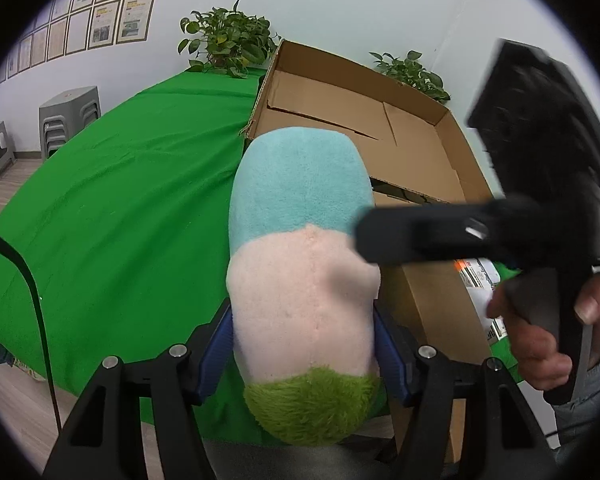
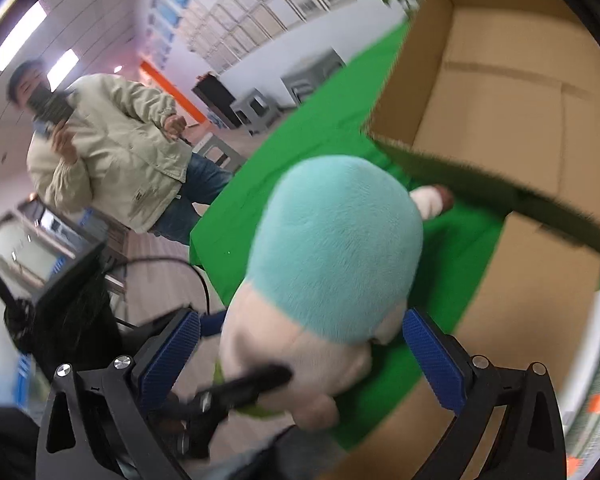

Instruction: Organize objects

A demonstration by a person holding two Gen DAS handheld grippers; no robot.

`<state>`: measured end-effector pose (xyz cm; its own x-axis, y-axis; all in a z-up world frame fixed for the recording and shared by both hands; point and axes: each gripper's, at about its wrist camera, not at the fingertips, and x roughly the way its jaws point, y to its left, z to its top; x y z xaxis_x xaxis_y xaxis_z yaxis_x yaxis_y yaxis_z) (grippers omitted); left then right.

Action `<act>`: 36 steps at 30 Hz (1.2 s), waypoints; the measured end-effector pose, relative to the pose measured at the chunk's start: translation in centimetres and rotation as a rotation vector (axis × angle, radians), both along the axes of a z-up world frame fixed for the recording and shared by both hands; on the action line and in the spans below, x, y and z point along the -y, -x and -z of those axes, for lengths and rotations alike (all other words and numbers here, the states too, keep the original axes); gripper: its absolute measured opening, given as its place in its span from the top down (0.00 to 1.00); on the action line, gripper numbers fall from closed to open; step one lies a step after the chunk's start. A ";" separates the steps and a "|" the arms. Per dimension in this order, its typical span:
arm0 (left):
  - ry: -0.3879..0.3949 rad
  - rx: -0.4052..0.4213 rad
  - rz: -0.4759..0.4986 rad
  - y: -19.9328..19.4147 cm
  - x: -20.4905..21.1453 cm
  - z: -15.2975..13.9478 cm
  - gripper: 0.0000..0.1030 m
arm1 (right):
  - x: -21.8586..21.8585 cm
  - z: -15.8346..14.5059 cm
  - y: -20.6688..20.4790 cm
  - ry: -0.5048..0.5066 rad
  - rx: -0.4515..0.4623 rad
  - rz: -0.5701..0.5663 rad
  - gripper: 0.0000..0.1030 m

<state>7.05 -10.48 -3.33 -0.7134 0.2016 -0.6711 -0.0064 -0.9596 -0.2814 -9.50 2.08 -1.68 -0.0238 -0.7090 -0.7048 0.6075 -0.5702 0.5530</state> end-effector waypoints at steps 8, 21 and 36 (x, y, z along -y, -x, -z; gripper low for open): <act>0.056 -0.023 0.009 0.1 -1.2 0.0 0.42 | 3.6 2.4 -1.8 -0.139 -0.056 0.071 0.01; 0.097 -0.135 0.003 0.1 -1.2 -2.3 0.45 | 0.3 -0.1 -5.9 0.012 -0.129 0.158 0.31; 0.191 -0.551 0.100 7.5 -5.2 -14.6 0.45 | -7.6 -18.2 -1.0 0.144 -0.554 0.302 0.36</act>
